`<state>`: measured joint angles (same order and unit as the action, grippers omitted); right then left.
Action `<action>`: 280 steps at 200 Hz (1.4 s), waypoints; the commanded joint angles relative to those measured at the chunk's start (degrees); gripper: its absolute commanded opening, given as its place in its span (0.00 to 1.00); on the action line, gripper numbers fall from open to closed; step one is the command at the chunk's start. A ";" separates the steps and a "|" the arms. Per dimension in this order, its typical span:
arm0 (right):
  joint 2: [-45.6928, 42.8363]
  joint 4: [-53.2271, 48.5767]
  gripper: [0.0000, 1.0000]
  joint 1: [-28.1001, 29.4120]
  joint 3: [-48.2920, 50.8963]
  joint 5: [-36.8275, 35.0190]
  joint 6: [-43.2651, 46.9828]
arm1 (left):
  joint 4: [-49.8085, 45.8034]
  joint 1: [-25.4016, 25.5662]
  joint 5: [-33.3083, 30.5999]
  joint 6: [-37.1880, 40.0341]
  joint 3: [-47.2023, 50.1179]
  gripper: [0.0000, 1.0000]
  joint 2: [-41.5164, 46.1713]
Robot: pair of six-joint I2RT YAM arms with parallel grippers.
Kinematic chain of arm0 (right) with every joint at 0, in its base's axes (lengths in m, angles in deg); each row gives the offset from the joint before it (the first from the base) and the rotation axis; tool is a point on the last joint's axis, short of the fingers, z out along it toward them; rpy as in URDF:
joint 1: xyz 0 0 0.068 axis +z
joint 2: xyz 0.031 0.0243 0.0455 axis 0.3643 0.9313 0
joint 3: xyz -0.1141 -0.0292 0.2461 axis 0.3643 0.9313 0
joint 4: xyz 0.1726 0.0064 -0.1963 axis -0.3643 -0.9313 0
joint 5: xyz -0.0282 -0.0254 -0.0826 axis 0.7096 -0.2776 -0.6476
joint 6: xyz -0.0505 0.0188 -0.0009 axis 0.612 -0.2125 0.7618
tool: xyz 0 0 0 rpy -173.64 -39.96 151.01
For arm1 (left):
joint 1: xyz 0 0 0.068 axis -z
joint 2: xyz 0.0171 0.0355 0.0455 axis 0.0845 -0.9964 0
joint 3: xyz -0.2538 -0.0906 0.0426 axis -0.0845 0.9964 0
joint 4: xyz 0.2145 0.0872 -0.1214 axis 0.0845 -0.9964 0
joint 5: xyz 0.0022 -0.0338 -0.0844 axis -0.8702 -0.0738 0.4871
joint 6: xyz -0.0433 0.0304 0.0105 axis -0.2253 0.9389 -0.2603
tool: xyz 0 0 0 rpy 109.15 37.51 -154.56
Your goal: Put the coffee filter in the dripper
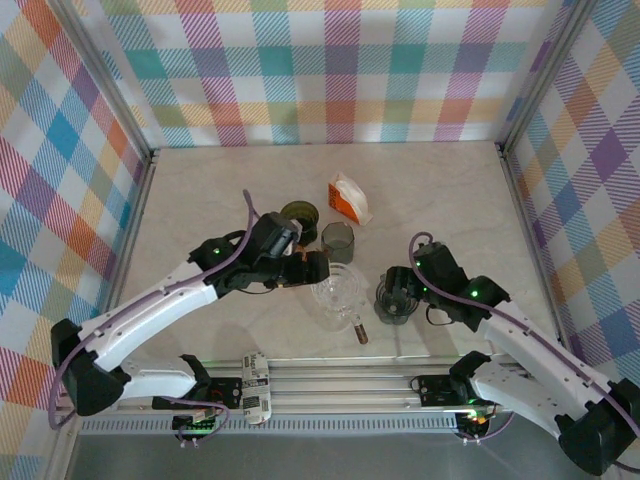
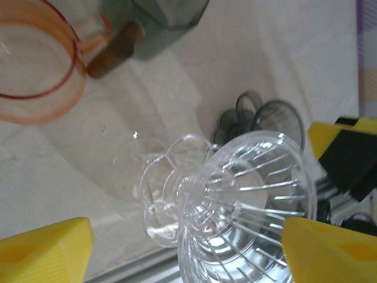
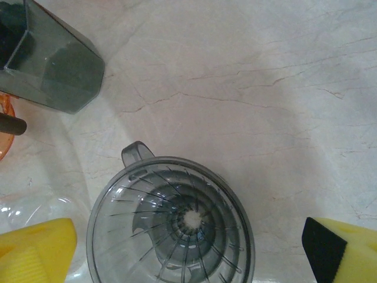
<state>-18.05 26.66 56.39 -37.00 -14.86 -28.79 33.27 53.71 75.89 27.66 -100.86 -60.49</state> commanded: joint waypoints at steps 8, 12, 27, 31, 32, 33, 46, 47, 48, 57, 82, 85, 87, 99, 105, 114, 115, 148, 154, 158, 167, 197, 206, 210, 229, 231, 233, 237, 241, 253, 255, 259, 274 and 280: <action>4.34 5.42 0.99 -1.58 -5.60 1.98 4.75 | 0.72 0.64 -10.47 1.32 -0.25 0.92 5.73; 5.23 6.26 1.00 -2.02 -6.35 2.34 5.41 | 0.87 0.57 -11.58 1.20 0.19 0.93 6.37; 9.20 9.80 0.98 -4.03 -9.19 4.48 8.28 | 1.61 0.54 -16.15 0.71 2.23 0.95 8.24; 10.23 10.71 0.97 -4.61 -9.81 5.14 9.12 | 1.85 0.53 -17.13 0.29 2.92 0.96 8.74; 10.60 10.97 0.97 -4.79 -10.03 5.35 9.31 | 1.86 0.53 -17.38 0.18 3.10 0.97 8.85; 10.88 11.14 0.97 -4.96 -10.23 5.59 9.49 | 1.86 0.53 -17.64 0.08 3.23 0.97 8.95; 15.17 14.46 0.96 -7.10 -12.83 10.14 12.84 | 2.03 0.55 -19.35 -0.44 5.10 1.00 10.23; 15.40 14.73 0.96 -7.26 -13.03 10.58 13.23 | 2.04 0.54 -19.37 -0.40 5.24 1.00 10.34; 15.79 14.92 0.96 -7.39 -13.13 11.02 13.56 | 2.09 0.58 -19.34 -0.29 5.36 1.00 10.40; 19.64 16.47 0.97 -8.56 -15.59 14.39 15.79 | 1.90 0.47 -19.08 0.48 5.98 1.00 10.67; 30.08 19.00 0.99 -10.33 -22.59 20.67 20.49 | -0.78 0.23 -19.05 2.13 5.75 1.00 9.23; 31.25 19.42 0.99 -10.33 -23.55 20.87 21.09 | -0.85 0.23 -19.09 2.28 5.89 1.00 9.08; 32.02 19.58 0.99 -10.33 -24.05 20.93 21.31 | -0.85 0.19 -19.06 2.38 5.95 1.00 9.05; 36.48 20.66 0.99 -10.33 -27.37 20.09 22.83 | -0.54 0.13 -18.72 2.73 6.55 1.00 8.66; 38.64 21.08 0.99 -10.33 -29.09 19.53 23.60 | -0.18 0.06 -18.58 3.08 6.94 1.00 8.61; 41.98 20.90 0.99 -10.40 -32.09 18.65 25.21 | 0.56 -0.06 -18.30 3.37 7.59 1.00 8.74; 42.34 20.81 0.99 -10.41 -32.51 18.57 25.35 | 0.64 -0.07 -18.28 3.44 7.67 1.00 8.72; 54.20 17.27 0.99 -10.91 -45.02 18.79 30.43 | 2.63 -1.17 -16.57 5.13 9.57 1.00 8.57; 55.60 17.30 0.99 -11.07 -46.40 19.34 30.97 | 2.81 -1.50 -15.93 5.34 9.82 1.00 8.40; 56.41 17.47 0.99 -11.16 -47.23 19.79 31.29 | 2.92 -1.77 -15.55 5.51 9.93 1.00 8.28; 58.23 17.89 0.99 -11.34 -49.01 20.70 31.89 | 3.21 -2.40 -14.69 5.78 10.21 1.00 8.18; 64.19 16.95 0.99 -11.67 -55.31 23.36 33.96 | 4.39 -4.33 -12.58 5.92 11.62 1.00 8.08; 65.87 16.44 0.99 -11.69 -56.96 23.91 34.43 | 4.66 -4.85 -11.91 5.90 11.96 1.00 8.09; 66.52 16.28 0.99 -11.63 -57.71 24.09 34.58 | 4.72 -5.11 -11.69 5.80 12.13 1.00 8.10; 69.54 15.80 0.99 -11.78 -60.36 23.45 34.82 | 5.03 -6.10 -10.75 5.78 12.68 1.00 8.20; 69.83 15.76 0.99 -11.75 -60.61 23.38 34.83 | 5.03 -6.18 -10.71 5.79 12.75 1.00 8.17; 70.08 15.72 0.99 -11.74 -60.85 23.27 34.95 | 5.03 -6.22 -10.63 5.77 12.79 1.00 8.17; 70.48 15.71 0.99 -11.73 -61.28 23.24 35.15 | 5.03 -6.38 -10.56 5.78 12.91 1.00 8.17; 70.89 15.71 0.99 -11.77 -61.66 23.24 35.29 | 5.03 -6.49 -10.59 5.78 13.00 1.00 8.21; 72.05 15.60 0.99 -11.73 -62.84 23.02 35.55 | 5.03 -6.85 -10.38 5.62 13.29 1.00 8.17; 72.24 15.55 0.99 -11.73 -63.06 22.81 35.59 | 5.03 -6.94 -10.40 5.57 13.32 1.00 8.19; 72.40 15.63 0.99 -11.73 -63.40 22.48 35.60 | 5.11 -7.06 -10.29 5.60 13.40 1.00 8.21; 73.46 15.92 0.99 -11.73 -64.20 21.17 35.84 | 5.21 -7.46 -10.05 5.51 13.72 1.00 8.17; 73.81 15.71 0.99 -11.76 -64.71 21.04 35.94 | 5.27 -7.59 -9.99 5.36 13.74 1.00 8.22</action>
<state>54.32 43.30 44.94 -98.55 6.80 5.35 36.79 47.09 64.91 32.84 -87.81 -52.27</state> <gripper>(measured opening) 0.990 0.999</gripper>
